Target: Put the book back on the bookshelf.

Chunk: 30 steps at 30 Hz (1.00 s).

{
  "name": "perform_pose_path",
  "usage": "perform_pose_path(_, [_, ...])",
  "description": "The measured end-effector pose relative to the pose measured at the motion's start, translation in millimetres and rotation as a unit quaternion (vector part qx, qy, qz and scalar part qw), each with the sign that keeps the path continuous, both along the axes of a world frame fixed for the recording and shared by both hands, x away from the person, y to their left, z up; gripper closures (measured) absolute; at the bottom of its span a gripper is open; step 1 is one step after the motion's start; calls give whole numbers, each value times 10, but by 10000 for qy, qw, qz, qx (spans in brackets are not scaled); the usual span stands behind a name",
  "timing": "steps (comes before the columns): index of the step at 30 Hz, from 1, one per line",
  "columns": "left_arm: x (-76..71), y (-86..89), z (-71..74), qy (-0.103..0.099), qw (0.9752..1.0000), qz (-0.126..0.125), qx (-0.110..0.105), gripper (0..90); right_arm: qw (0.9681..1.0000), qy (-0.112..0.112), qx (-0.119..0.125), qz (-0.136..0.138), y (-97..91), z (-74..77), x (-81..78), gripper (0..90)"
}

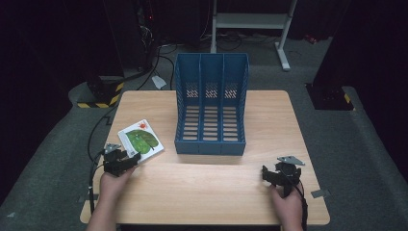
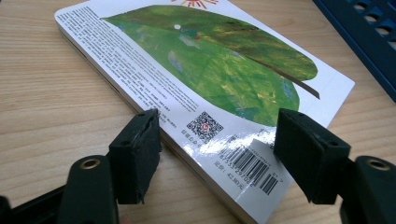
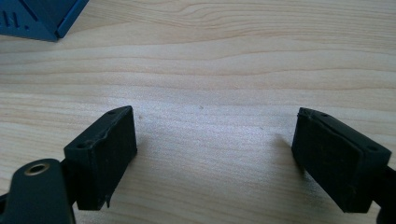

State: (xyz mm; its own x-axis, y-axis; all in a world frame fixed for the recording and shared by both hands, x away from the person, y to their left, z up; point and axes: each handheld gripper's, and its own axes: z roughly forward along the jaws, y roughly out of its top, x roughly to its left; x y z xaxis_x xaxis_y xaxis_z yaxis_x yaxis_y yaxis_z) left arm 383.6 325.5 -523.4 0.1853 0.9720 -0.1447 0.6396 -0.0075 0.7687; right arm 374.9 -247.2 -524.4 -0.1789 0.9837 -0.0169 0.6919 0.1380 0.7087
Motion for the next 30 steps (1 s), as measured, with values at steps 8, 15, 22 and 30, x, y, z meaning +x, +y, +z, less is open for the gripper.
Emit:
perform_pose_path(8, [-62, -101, 31, -2, 9994, -300, 188, 372, 10000, -3, 0, -2, 0, -1, 0, 135])
perform_pose_path(15, [-131, -176, 56, 29, 9983, -518, 277, 402, 10000, -4, 0, 0, 0, -1, 0, 135])
perform_pose_path(22, [-224, -259, 88, 99, 9964, -733, 402, 418, 10000, 6, 1, 7, 4, 0, -3, 135])
perform_pose_path(30, [-296, -279, 94, 177, 9954, -887, 323, 421, 10000, 3, -4, 14, 3, 0, -2, 135])
